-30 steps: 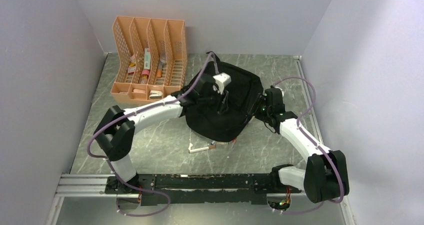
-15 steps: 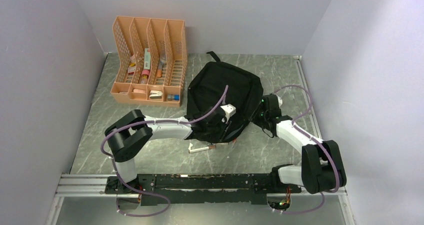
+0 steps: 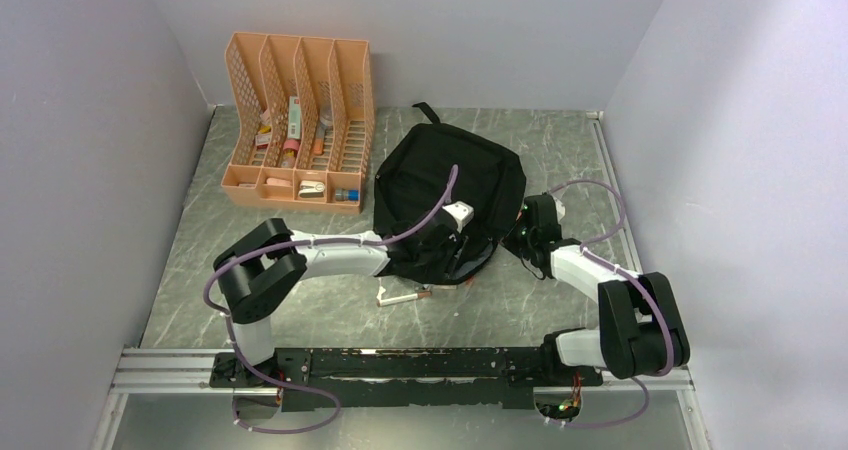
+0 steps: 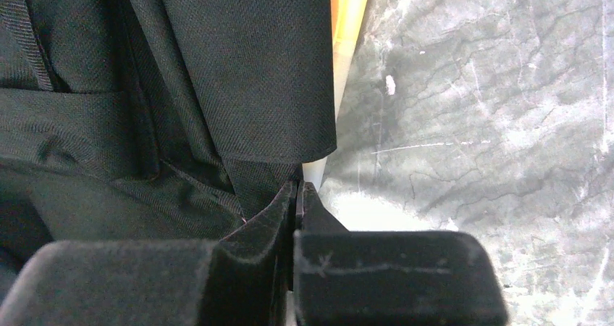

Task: Pack the student bag
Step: Zip the student bag at the center of the board.

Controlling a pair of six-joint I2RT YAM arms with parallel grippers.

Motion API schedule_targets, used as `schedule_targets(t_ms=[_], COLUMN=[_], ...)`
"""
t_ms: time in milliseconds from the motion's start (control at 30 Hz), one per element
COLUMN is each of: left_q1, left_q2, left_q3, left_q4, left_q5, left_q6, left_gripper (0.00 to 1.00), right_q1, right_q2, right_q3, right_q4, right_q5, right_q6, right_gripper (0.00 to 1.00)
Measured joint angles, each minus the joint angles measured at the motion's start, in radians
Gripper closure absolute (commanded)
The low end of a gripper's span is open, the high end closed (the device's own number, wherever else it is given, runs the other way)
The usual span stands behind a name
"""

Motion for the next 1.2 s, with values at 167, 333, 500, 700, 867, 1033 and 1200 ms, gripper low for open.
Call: schedule_targets(t_ms=[167,333,500,700,867,1033,1200], left_q1=[0.018,0.039,0.048,0.058,0.092,0.12,0.134], left_q2=[0.007,0.054,0.132,0.226,0.288,0.29,0.293], left_q3=[0.065,0.185,0.299,0.373,0.406,0.408,0.418], left_q4=[-0.019,-0.018,-0.018,-0.036,-0.049,-0.043,-0.024], left_q5=[0.013,0.074,0.145,0.169,0.18,0.173,0.173], left_q6=[-0.002,0.03,0.068,0.088,0.069,-0.014,-0.116], left_gripper=[0.44,0.45,0.44,0.39,0.35,0.32,0.3], right_q1=[-0.007,-0.017,-0.028,-0.038,-0.039,-0.039,-0.044], right_q2=[0.005,0.011,0.011,0.012,0.019,0.019,0.021], right_q3=[-0.019,-0.031,-0.042,-0.055,-0.055,-0.055,-0.056], right_q4=[0.045,0.08,0.102,0.129,0.142,0.143,0.146], right_q5=[-0.006,-0.019,-0.037,-0.056,-0.06,-0.061,-0.071], right_q6=[0.021,0.039,0.048,0.05,0.05,0.049,0.048], right_gripper=[1.0,1.0,1.0,1.0,1.0,1.0,1.0])
